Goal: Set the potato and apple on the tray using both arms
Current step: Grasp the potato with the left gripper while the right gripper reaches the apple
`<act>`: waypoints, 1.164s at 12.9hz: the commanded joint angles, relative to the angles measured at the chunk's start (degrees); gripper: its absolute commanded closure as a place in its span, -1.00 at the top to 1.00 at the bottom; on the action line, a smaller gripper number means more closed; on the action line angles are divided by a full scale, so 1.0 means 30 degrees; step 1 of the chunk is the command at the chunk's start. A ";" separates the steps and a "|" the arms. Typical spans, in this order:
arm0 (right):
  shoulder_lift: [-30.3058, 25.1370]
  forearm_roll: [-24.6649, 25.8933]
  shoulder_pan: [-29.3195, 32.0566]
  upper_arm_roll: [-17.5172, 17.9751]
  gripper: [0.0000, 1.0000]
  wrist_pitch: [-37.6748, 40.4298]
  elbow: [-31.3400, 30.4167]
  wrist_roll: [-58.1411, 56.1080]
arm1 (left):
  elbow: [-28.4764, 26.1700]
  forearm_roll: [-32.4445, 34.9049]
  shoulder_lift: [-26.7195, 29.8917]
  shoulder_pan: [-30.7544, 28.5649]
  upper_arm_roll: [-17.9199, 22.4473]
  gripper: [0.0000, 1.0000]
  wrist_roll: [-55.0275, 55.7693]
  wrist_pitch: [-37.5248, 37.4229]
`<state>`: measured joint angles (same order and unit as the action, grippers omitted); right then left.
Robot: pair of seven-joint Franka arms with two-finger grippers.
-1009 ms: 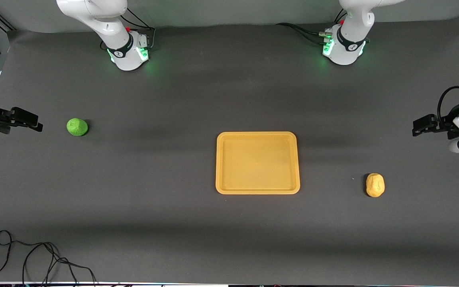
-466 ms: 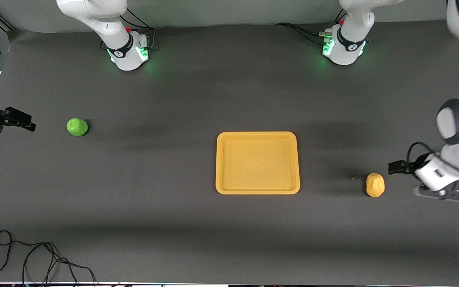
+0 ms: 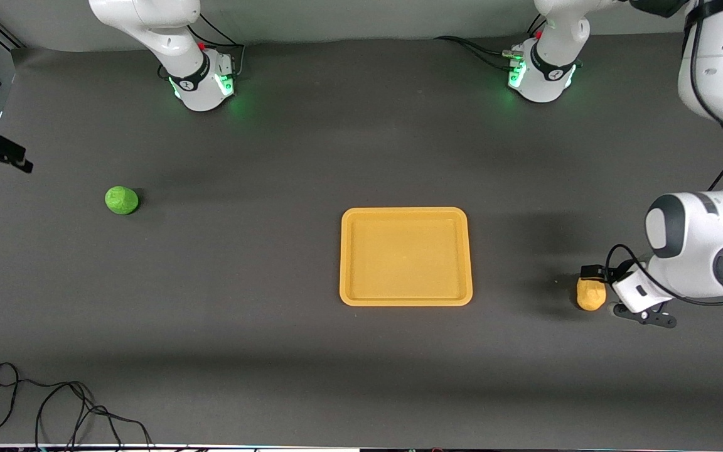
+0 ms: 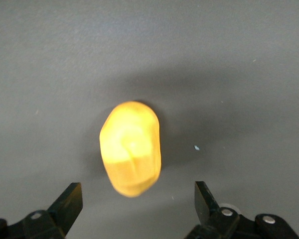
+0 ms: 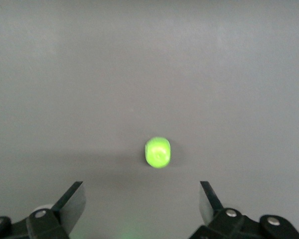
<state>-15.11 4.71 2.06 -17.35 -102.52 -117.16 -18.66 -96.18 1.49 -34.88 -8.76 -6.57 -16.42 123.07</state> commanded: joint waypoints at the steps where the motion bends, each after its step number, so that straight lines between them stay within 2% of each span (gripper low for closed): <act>1: -0.2809 0.1180 -0.0189 -0.0776 1.00 -0.0458 -0.2601 -0.0575 | 0.0389 -0.0144 -0.0851 0.0107 -0.0007 0.73 -0.0796 0.1218; 2: -0.3163 0.1474 -0.0189 -0.0836 1.00 -0.0399 -0.2926 -0.0576 | 0.0389 -0.0144 -0.1231 0.0050 -0.0007 0.39 -0.0797 0.1572; 4: -0.3080 0.1477 -0.0218 -0.0837 1.00 -0.0223 -0.3191 -0.0576 | 0.0389 -0.0173 -0.1527 0.0108 -0.0007 -0.14 -0.0565 0.2100; 7: -0.2845 0.1448 -0.0189 -0.0866 1.00 -0.2233 -0.5321 -0.0459 | 0.0769 -0.1166 -0.0595 0.0284 -0.0210 -0.63 0.0693 0.0587; 8: -0.2787 0.1448 -0.0189 -0.1127 1.00 -0.3694 -0.6347 -0.0430 | 0.0799 -0.1430 -0.0184 0.0313 -0.0763 -0.71 0.1771 0.0028; 10: -0.1796 0.1448 -0.0219 -0.2152 1.00 -0.7236 -0.8544 -0.0517 | 0.0799 -0.1491 0.0811 0.0313 -0.2050 -0.71 0.4667 -0.0910; 12: 0.0074 0.1419 -0.0248 -0.2563 1.00 -1.0112 -0.9459 -0.0546 | 0.0828 -0.1491 0.1429 0.0313 -0.3545 -0.67 0.7045 -0.1996; 13: 0.1129 0.1332 -0.0248 -0.2653 1.00 -1.1227 -0.9578 -0.0634 | 0.0712 -0.1462 0.1402 0.0516 -0.4306 -0.63 0.8128 -0.1738; 15: 0.3123 0.0952 -0.0219 -0.2653 1.00 -1.3774 -1.0133 -0.1044 | 0.0624 -0.1404 0.1169 0.2063 -0.4460 -0.66 1.0152 -0.1298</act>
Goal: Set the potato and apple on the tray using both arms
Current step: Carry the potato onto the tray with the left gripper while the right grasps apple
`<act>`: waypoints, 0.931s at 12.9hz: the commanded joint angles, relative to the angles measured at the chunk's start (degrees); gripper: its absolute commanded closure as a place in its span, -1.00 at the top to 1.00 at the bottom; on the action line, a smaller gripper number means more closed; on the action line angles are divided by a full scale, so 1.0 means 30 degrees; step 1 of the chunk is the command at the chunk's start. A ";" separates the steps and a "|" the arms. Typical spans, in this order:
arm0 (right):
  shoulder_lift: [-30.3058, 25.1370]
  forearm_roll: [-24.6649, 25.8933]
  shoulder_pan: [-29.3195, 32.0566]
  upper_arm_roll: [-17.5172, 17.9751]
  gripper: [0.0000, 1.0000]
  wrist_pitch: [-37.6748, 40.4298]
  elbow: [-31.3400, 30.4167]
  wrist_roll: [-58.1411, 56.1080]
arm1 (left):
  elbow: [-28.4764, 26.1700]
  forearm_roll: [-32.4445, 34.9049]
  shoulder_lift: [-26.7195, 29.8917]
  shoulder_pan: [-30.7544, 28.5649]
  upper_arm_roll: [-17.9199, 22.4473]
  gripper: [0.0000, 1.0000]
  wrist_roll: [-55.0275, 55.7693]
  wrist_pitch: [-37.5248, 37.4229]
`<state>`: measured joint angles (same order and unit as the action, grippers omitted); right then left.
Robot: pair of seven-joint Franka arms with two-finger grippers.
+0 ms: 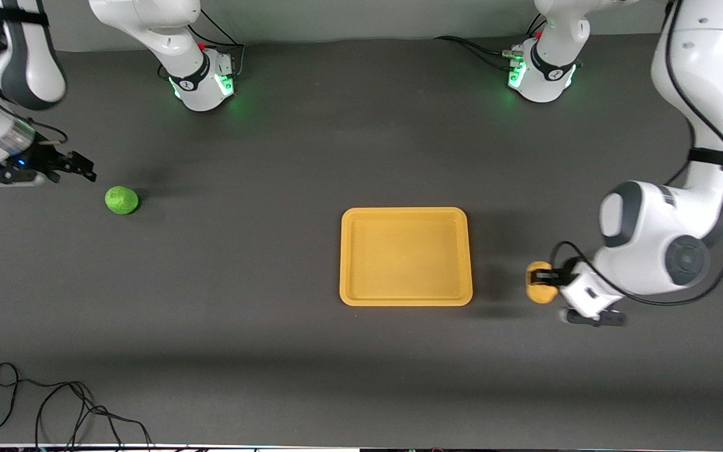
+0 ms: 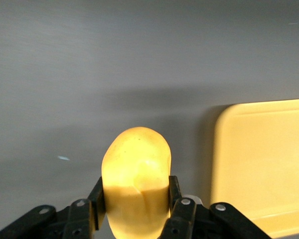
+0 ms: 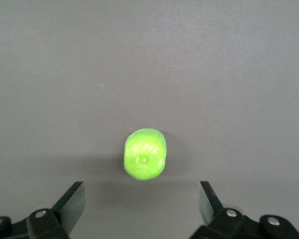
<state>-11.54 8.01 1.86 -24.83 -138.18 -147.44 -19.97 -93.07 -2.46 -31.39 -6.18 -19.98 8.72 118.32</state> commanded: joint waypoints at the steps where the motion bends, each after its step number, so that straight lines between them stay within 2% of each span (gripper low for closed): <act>1: 0.2667 -0.0295 -0.0150 -0.0161 1.00 -0.2941 -0.0246 -0.0610 | -0.0674 -0.0060 -0.0171 0.1937 0.0011 -0.68 0.2592 0.0607; 3: 0.3870 -0.0674 -0.0121 -0.0190 1.00 -0.4236 -0.0482 -0.1338 | -0.0881 0.0058 -0.0377 0.3110 0.0011 -0.68 0.3739 0.1049; 4: 0.4455 -0.1374 -0.0121 -0.0161 1.00 -0.4502 -0.0483 -0.1893 | -0.0910 -0.0058 -0.0523 0.3783 0.0011 -0.68 0.3888 0.1369; 7: 0.6213 -0.5790 -0.0150 -0.0161 1.00 -0.5236 -0.0424 -0.5899 | -0.1843 0.0145 -0.1432 0.4581 0.0070 -0.66 0.4915 0.2687; 8: 0.6712 -0.6761 -0.0179 -0.0132 1.00 -0.5672 -0.0424 -0.6725 | -0.2167 0.0145 -0.1432 0.4581 0.0070 -0.64 0.4915 0.3125; 10: 0.7475 -0.7472 -0.0442 -0.0073 1.00 -0.6319 -0.0424 -0.7259 | -0.2258 0.0116 -0.1636 0.4640 0.0070 -0.43 0.4973 0.3626; 11: 0.7508 -0.7503 -0.0501 -0.0073 1.00 -0.6350 -0.0424 -0.7260 | -0.2287 0.0116 -0.1753 0.4639 0.0070 -0.16 0.4973 0.3918; 12: 0.7508 -0.7504 -0.0501 -0.0015 0.57 -0.6322 -0.0395 -0.7260 | -0.2259 0.0145 -0.1841 0.4639 0.0070 -0.08 0.4973 0.3921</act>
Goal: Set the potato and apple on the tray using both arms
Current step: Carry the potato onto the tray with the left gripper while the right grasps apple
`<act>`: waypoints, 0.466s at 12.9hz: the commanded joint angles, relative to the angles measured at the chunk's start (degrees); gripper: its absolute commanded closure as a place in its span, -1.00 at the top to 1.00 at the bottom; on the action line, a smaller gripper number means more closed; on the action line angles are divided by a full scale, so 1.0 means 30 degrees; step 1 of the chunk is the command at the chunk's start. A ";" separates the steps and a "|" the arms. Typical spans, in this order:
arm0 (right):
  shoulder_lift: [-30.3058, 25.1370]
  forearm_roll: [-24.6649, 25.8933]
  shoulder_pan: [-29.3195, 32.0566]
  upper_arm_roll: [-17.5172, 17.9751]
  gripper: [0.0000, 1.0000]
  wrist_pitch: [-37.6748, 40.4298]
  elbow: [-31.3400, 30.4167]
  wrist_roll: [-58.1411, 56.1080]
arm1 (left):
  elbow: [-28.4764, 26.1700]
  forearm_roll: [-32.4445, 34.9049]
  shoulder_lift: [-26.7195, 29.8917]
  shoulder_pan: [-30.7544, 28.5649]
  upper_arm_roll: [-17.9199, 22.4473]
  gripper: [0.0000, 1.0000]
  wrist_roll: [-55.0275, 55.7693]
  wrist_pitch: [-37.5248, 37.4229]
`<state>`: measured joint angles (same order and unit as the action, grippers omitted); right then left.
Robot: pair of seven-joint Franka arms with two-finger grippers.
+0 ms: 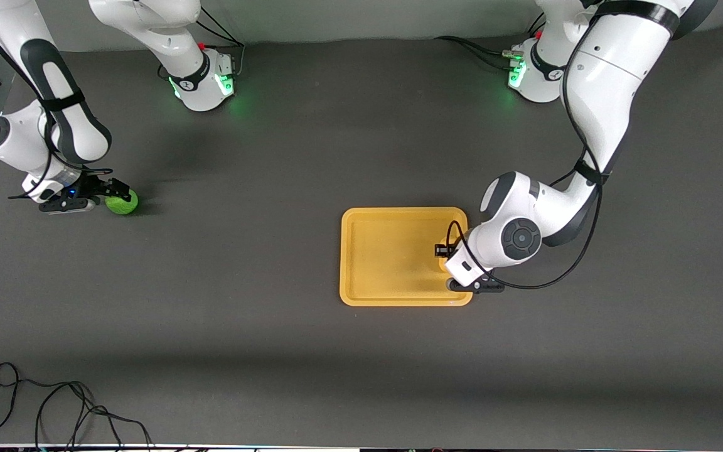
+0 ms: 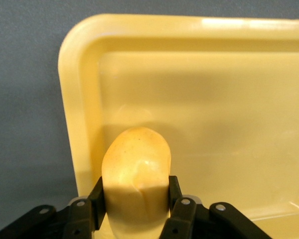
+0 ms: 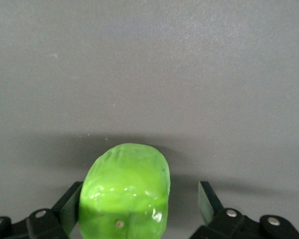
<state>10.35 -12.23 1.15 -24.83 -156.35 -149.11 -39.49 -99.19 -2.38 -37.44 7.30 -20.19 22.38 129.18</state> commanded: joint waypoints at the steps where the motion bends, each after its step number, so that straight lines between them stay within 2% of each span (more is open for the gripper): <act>1: 0.0212 -0.0786 -0.0265 0.0044 -0.09 -0.0209 0.0220 -0.0754 | -0.0218 0.0121 0.0145 0.0117 0.0140 -0.08 0.0362 0.0212; 2: 0.0241 -0.0787 -0.0265 0.0045 -0.35 -0.0063 0.0307 -0.0725 | -0.0218 0.0121 0.0145 0.0087 0.0169 -0.05 0.0362 0.0095; 3: 0.0039 -0.0787 -0.0294 0.0074 -0.37 0.0344 0.0453 -0.0637 | -0.0189 0.0121 0.0232 -0.0058 0.0169 0.33 0.0333 0.0007; 4: -0.0340 -0.0787 -0.0613 0.0074 -0.42 0.1277 0.1093 -0.0462 | -0.0160 0.0179 0.0552 -0.0204 0.0169 0.97 0.0187 -0.0110; 6: -0.1394 -0.0642 -0.1317 0.0045 -0.44 0.4813 0.3372 0.0325 | -0.0072 0.1316 0.1779 -0.0264 0.0401 1.00 0.0392 -0.1157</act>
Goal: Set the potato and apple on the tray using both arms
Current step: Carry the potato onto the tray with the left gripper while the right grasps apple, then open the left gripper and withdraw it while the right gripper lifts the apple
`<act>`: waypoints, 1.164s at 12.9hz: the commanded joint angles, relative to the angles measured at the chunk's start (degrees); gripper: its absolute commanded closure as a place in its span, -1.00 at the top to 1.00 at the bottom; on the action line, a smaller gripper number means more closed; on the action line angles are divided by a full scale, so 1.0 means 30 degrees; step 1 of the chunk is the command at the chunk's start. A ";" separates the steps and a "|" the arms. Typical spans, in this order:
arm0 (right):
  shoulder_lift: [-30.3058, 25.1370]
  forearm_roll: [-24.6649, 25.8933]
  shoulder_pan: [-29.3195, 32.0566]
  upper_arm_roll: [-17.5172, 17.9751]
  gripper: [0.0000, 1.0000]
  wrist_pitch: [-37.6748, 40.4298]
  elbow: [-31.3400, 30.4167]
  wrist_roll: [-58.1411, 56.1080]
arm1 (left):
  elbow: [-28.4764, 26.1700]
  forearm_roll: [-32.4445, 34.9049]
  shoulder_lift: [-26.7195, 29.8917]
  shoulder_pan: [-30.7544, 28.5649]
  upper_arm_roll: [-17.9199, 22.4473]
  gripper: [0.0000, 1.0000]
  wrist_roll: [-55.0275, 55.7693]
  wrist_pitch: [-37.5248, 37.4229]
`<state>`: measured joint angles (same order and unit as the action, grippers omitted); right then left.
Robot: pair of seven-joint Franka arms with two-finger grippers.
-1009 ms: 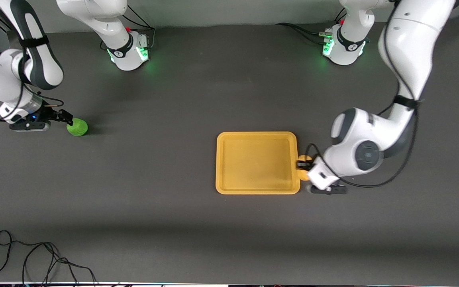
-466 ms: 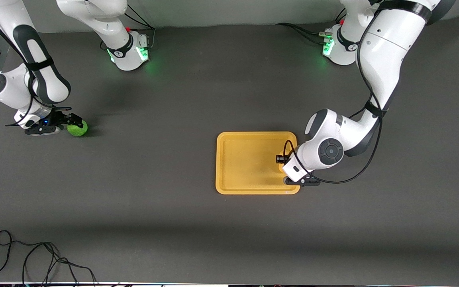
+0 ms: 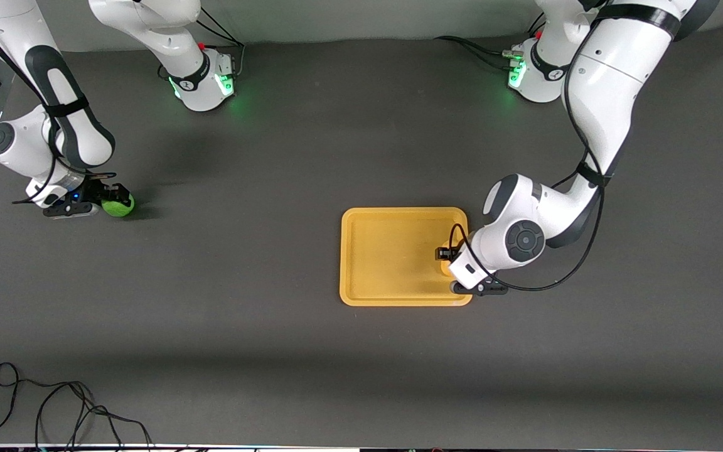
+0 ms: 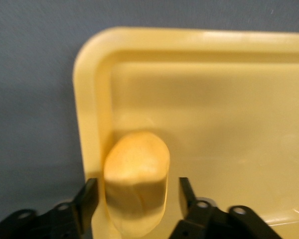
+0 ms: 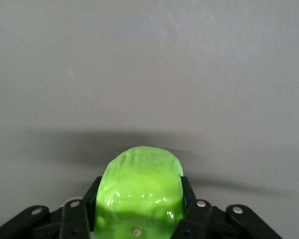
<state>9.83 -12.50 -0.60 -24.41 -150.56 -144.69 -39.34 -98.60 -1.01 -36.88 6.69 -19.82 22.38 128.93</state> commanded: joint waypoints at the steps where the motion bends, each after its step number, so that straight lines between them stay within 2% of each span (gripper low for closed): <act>1: -0.1546 -0.0087 -0.1143 -0.0182 -0.44 0.4875 0.3420 0.0918 | -0.0208 0.1185 0.2499 -0.0411 0.0541 1.00 -0.0044 -0.2359; 3: -0.1579 0.2279 -0.1176 -0.0241 -0.44 0.9178 0.7514 0.2351 | 0.0230 0.1188 0.4315 -0.1814 0.0514 1.00 -0.1448 -0.4587; 4: -0.1521 0.2871 -0.1205 -0.0184 -0.44 1.1493 0.9596 0.2650 | 0.0174 0.1362 0.5136 -0.1994 0.0601 1.00 -0.1832 -0.5410; 7: -0.1054 0.3023 -0.1410 -0.0095 -0.44 1.6250 1.5196 0.2770 | 0.0086 0.1979 0.7276 -0.4565 0.0924 1.00 -0.5659 -0.6789; 11: 0.0933 0.2878 -0.3046 -0.0037 -0.44 1.7519 1.9391 0.3820 | 0.0027 0.1833 1.0762 -0.7411 0.0983 1.00 -1.0791 -0.9396; 14: 0.3102 0.2585 -0.5796 0.0196 -0.44 1.8720 2.2731 0.8231 | 0.0261 0.1832 1.1763 -0.8148 0.1012 1.00 -1.1997 -1.0685; 15: 0.3776 0.2033 -0.6762 0.0459 -0.44 1.8897 2.3641 1.0221 | 0.0261 0.1832 1.1969 -0.8410 0.1041 1.00 -1.2959 -1.1330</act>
<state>15.15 -4.83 -16.48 -23.29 -97.40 -82.73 -17.60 -96.28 4.35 -2.98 -17.53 -16.43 -12.49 97.26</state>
